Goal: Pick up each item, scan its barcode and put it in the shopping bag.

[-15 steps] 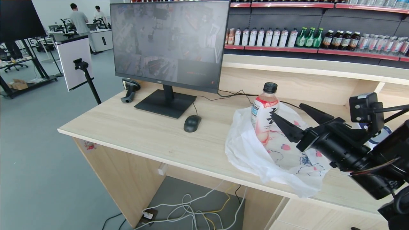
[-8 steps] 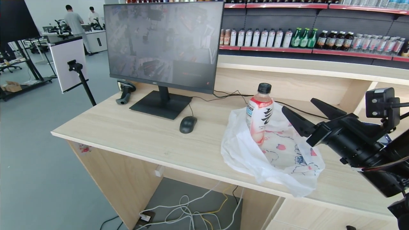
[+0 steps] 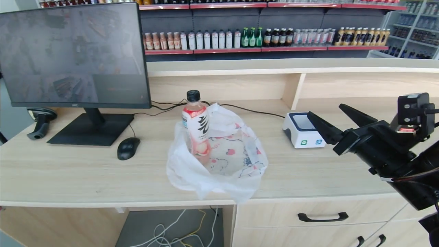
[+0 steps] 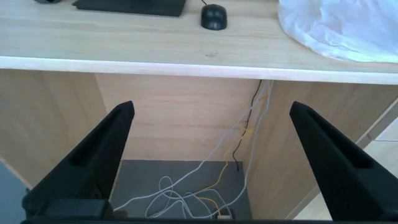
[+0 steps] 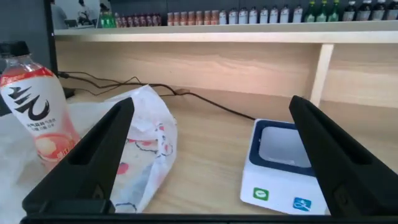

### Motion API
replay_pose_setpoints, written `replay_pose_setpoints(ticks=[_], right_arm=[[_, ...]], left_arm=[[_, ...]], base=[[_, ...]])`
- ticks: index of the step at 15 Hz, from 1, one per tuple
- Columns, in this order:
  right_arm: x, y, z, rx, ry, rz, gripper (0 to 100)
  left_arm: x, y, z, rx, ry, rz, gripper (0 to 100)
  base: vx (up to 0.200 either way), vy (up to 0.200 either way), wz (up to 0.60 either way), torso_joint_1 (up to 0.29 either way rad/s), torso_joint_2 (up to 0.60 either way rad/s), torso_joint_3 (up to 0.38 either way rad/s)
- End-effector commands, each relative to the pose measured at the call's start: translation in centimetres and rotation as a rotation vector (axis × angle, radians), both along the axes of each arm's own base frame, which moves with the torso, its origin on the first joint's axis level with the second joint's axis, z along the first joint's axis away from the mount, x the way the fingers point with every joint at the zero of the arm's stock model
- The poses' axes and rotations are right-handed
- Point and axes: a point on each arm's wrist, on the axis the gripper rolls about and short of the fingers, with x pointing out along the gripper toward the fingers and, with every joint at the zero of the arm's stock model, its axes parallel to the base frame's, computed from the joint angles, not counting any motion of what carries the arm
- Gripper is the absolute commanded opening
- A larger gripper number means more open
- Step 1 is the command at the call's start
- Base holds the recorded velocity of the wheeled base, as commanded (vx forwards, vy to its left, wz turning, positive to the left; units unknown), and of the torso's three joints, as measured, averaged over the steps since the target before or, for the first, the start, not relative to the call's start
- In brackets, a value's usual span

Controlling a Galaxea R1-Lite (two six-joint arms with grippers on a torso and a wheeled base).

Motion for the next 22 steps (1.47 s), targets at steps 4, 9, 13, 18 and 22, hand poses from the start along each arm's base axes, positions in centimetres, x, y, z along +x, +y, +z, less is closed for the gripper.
replay_pose_setpoints(ticks=[4, 9, 13, 18, 22], right_arm=[[0.3, 0.1, -0.1, -0.005, 0.002, -0.001, 100], [0.5, 0.2, 0.0, -0.005, -0.003, -0.001, 100], [1.0, 0.4, -0.7, -0.014, 0.019, 0.001, 100], [1.0, 0.4, -0.9, -0.021, 0.030, 0.002, 100], [0.5, 0.3, -1.0, -0.023, 0.032, 0.003, 100]], left_arm=[[0.0, 0.0, 0.0, -0.005, -0.002, 0.002, 100], [0.0, 0.0, 0.0, -0.010, -0.002, 0.002, 100], [0.0, 0.0, 0.1, -0.011, -0.003, 0.002, 100], [0.0, 0.0, 0.0, -0.011, -0.002, 0.002, 100], [0.0, 0.0, 0.1, -0.019, -0.003, 0.003, 100]], base=[[0.000, -0.200, 0.00, 0.001, 0.00, 0.002], [0.000, -0.200, 0.00, 0.000, 0.00, 0.001], [0.000, -0.200, 0.00, 0.004, 0.00, 0.004], [0.000, -0.200, 0.00, 0.000, 0.00, 0.000], [0.000, -0.200, 0.00, 0.002, 0.00, 0.000]])
